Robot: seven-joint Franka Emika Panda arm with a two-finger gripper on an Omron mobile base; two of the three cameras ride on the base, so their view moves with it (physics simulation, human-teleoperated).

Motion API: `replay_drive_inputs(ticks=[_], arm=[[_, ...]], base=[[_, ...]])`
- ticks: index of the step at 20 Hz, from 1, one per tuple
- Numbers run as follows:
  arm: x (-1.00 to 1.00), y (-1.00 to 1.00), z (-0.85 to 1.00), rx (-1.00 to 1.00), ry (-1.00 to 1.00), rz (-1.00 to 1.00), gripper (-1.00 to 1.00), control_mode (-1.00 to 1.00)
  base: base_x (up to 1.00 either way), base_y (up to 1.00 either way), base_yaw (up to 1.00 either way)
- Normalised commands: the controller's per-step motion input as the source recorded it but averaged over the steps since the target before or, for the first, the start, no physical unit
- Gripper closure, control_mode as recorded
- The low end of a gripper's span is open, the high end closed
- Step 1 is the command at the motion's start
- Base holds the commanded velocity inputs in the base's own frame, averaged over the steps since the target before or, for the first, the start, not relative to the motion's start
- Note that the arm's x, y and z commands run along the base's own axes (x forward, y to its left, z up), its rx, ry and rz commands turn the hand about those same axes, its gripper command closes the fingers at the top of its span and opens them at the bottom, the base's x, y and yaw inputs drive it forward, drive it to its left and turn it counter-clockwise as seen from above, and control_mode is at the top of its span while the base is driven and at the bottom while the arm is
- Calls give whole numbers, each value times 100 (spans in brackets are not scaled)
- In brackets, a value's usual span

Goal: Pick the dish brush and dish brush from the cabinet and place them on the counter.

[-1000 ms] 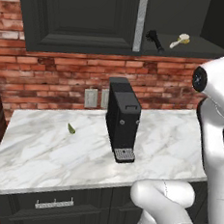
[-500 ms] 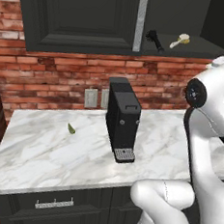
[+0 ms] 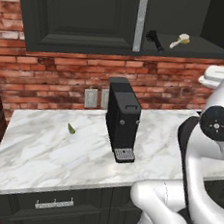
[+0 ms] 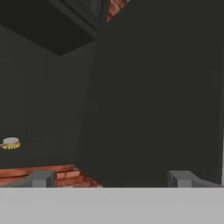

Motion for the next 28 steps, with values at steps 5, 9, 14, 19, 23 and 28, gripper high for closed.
replay_drive_inputs(ticks=[5,9,14,19,23,28], arm=[[-27,48,0,0,0,28,-100,-100],[-19,50,0,0,2,30,-100,-100],[-11,48,0,1,0,32,-100,-100],[-11,44,0,1,0,31,-100,-100],[-4,43,0,1,0,30,-100,-100],[9,39,0,0,0,13,-100,-100]], base=[[0,0,0],[0,0,0],[0,0,0],[0,0,0],[0,0,0],[0,0,0]])
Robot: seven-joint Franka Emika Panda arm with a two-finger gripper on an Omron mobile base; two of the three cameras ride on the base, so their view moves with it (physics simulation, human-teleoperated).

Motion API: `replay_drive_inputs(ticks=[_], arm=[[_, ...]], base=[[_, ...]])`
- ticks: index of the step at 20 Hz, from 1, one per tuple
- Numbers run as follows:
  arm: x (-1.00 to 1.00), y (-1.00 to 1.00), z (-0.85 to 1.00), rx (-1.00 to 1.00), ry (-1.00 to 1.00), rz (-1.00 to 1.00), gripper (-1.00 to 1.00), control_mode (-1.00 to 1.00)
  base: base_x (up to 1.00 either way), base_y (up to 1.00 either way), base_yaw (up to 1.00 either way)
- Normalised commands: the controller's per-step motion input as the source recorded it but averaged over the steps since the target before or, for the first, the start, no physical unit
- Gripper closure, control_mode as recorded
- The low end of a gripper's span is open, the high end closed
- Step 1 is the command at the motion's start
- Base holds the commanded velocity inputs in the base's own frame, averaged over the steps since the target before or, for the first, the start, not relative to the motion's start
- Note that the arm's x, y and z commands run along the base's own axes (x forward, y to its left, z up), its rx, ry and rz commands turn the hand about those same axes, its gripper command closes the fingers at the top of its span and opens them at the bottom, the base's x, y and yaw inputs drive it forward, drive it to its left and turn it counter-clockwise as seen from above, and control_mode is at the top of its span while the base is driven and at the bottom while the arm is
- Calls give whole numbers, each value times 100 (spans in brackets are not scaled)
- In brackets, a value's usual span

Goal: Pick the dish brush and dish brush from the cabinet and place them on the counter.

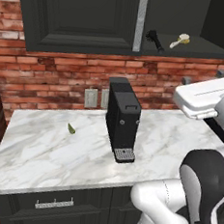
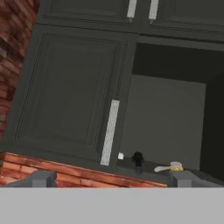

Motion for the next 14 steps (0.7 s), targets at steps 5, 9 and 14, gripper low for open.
replay_drive_inputs(ticks=[5,9,14], arm=[[30,18,0,1,0,-5,-100,-100],[40,12,0,3,0,-9,-100,-100],[15,3,4,9,0,-2,-100,-100]], base=[[0,0,0],[0,0,0],[0,0,0]])
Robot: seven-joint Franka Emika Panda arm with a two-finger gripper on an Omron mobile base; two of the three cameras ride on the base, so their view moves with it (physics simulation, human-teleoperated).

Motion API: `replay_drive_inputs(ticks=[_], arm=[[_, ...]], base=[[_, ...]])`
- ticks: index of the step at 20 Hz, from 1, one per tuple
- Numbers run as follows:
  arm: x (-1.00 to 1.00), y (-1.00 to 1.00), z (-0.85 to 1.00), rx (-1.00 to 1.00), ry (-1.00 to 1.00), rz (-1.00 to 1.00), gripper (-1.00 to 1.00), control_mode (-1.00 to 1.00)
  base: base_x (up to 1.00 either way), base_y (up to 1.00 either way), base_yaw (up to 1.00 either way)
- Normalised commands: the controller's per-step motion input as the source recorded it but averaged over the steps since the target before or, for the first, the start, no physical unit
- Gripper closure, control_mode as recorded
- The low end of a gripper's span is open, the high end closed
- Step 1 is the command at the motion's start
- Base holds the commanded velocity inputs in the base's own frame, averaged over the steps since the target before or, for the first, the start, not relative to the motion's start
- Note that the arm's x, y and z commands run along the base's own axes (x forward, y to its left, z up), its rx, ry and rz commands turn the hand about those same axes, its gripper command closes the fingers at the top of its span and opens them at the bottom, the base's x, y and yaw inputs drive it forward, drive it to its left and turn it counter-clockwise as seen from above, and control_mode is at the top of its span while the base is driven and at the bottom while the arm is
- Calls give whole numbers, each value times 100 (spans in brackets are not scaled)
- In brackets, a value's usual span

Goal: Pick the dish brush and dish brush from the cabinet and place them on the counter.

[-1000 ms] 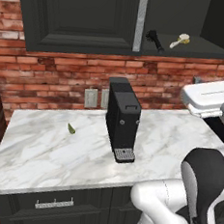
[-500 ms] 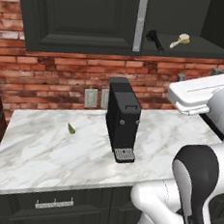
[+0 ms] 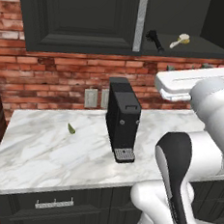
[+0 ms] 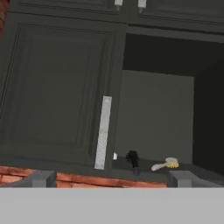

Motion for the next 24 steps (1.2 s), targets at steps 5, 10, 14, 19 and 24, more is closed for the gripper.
replay_drive_inputs(ticks=[5,10,14,19,24], arm=[[8,0,9,10,1,2,-100,-100],[16,0,10,7,5,2,-100,-100],[27,0,1,1,5,0,-100,-100],[24,7,0,-1,0,0,-100,-100],[20,13,0,-1,0,0,-100,-100]], base=[[0,0,0],[0,0,0],[0,0,0],[0,0,0],[0,0,0]])
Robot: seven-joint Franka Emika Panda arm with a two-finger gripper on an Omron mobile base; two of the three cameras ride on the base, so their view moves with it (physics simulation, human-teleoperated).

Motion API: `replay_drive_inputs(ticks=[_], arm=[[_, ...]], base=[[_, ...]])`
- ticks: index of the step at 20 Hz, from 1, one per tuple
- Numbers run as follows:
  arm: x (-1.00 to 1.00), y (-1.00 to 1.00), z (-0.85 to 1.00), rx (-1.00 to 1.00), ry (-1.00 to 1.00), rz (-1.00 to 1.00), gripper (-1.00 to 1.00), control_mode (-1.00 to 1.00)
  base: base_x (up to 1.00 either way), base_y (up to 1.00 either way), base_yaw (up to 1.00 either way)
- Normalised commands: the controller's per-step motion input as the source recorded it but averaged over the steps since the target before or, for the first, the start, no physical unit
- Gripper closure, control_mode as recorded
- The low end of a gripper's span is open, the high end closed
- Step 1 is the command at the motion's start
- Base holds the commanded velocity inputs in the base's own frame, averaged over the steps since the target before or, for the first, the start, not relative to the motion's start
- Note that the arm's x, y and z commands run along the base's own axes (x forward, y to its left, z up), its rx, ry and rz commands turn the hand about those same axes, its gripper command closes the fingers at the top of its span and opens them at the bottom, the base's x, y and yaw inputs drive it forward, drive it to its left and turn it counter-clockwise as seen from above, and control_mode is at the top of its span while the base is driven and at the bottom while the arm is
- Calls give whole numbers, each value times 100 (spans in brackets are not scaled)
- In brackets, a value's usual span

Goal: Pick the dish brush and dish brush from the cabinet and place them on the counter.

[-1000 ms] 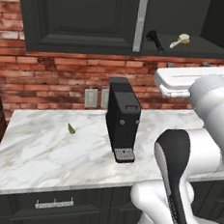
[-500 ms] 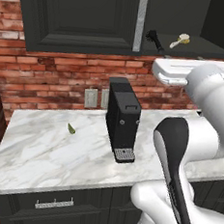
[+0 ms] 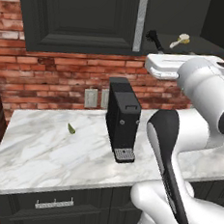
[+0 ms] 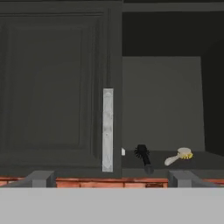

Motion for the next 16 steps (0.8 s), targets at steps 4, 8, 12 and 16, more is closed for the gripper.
replay_drive_inputs(ticks=[4,8,12,16], arm=[[30,1,0,-1,0,0,-100,-100],[34,0,0,0,3,0,-100,-100],[34,0,-1,0,1,0,-100,-100],[35,0,-3,0,0,0,-100,-100]], base=[[0,0,0],[0,0,0],[0,0,0],[0,0,0]])
